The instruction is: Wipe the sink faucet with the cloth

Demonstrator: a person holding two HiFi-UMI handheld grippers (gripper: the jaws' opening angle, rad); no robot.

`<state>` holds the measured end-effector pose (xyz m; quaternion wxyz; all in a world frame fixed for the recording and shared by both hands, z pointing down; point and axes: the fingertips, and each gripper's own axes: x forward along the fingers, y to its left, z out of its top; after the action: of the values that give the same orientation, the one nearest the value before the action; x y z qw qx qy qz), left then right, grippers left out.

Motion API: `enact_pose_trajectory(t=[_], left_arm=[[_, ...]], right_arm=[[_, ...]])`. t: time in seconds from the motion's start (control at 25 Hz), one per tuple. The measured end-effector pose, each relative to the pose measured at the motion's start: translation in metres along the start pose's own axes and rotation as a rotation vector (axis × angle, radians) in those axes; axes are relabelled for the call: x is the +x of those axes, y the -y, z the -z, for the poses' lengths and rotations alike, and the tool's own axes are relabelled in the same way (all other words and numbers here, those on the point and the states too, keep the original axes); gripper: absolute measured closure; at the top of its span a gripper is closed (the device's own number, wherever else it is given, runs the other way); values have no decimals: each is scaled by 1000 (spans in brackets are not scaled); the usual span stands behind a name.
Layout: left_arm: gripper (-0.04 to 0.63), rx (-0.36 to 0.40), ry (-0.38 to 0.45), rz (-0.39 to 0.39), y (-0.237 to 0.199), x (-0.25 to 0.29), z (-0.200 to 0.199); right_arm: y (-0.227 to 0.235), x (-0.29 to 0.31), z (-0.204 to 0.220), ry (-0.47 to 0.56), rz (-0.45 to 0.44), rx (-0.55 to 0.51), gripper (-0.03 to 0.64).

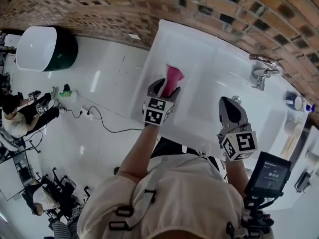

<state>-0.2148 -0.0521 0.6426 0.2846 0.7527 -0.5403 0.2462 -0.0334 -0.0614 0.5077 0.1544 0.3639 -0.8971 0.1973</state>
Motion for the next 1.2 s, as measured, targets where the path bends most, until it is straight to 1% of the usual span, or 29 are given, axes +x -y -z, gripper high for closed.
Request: enact_pose_trajectory(t=[0.16,0.2,0.28,0.32,0.48,0.6,0.76,0.92,0.96,1.08,1.12,1.2], left_arm=[[336,-2,-54,9,-7,14,18],[348,-2,-61,11,-8,16,21],[450,-1,-72,6,-11,19,25],[481,-1,-76,5,-12,20,26],[497,2,-82,14,-13,20,25],[503,6,-56,19,-10,17,14],[503,58,-15,67,11,12,-17],[511,93,89,127,46,8,-70],[511,114,112,143,57,6,-84],[512,214,180,178,95,1,-124],[512,238,209,186,107,0,-139],[512,245,274,197,127,-3,-170]], right_arm=[[1,7,8,-19,3,8,623],[1,9,10,-23,4,9,623],[1,12,12,-30,7,11,623],[1,13,12,-31,8,12,623],[0,13,9,-30,14,9,623],[2,8,1,-14,24,-2,623],[9,-7,-12,13,43,-18,623],[18,-29,-29,52,74,-34,623],[21,-35,-33,63,81,-38,623],[30,-55,-44,90,106,-49,623],[33,-62,-46,97,116,-49,623],[41,-74,-52,112,138,-51,623]])
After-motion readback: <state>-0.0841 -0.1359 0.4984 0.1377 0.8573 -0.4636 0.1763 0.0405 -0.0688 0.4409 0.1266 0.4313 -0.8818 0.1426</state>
